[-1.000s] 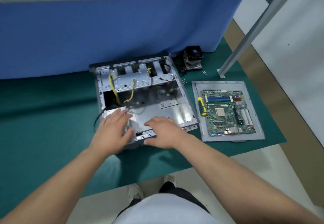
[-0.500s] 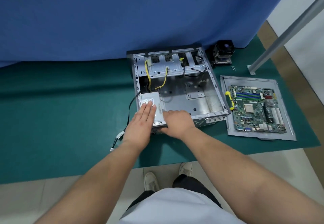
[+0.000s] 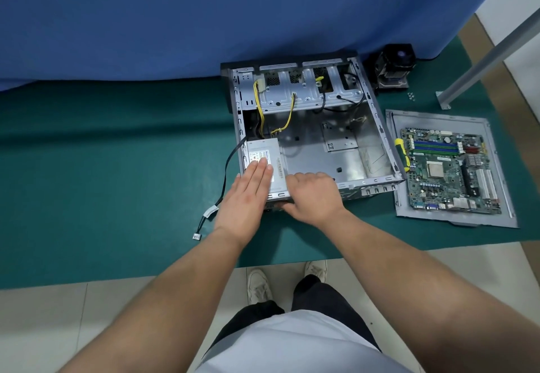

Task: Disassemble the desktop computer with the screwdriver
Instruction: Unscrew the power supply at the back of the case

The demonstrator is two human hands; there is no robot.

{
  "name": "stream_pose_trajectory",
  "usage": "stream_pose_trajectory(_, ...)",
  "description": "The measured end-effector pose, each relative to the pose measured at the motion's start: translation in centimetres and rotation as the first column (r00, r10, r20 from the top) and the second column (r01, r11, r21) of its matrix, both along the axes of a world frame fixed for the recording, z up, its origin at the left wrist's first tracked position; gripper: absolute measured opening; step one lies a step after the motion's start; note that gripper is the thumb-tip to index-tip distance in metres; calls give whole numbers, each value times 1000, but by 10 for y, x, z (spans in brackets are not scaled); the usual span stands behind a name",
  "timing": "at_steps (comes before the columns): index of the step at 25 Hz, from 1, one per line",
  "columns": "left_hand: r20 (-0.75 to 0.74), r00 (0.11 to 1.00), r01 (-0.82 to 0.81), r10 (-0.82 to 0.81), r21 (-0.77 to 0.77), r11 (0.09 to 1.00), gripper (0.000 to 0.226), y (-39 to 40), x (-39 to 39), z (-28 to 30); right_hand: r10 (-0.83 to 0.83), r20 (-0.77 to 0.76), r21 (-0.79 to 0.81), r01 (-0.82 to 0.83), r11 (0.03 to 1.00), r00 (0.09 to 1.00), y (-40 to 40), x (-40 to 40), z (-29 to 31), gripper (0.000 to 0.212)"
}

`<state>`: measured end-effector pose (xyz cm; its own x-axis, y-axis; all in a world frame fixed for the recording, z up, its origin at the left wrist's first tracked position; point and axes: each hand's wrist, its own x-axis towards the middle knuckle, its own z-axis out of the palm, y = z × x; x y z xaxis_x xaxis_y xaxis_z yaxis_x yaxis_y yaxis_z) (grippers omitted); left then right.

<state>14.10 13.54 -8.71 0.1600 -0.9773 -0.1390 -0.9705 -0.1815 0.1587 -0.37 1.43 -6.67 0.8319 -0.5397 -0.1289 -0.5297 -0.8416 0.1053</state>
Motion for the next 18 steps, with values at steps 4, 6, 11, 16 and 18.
stream_pose_trajectory(4,-7,1000,-24,24,-35,999,80,-5,2,-4,-98,-37,-13,97,995,995,6,8,-2,37)
stream_pose_trajectory(6,-28,999,-24,23,-48,999,81,-4,2,-6,-98,-33,-5,98,995,995,6,6,-3,39)
stream_pose_trajectory(11,-196,979,-73,50,-111,991,83,-3,1,1,-96,-35,26,97,995,995,3,9,-1,43)
stream_pose_trajectory(16,-555,831,-134,40,-130,982,69,3,18,14,-7,-62,164,18,986,998,-6,0,12,71)
stream_pose_trajectory(18,-710,671,-485,212,-205,850,46,-2,11,19,55,-98,305,-23,952,994,-16,-4,20,78)
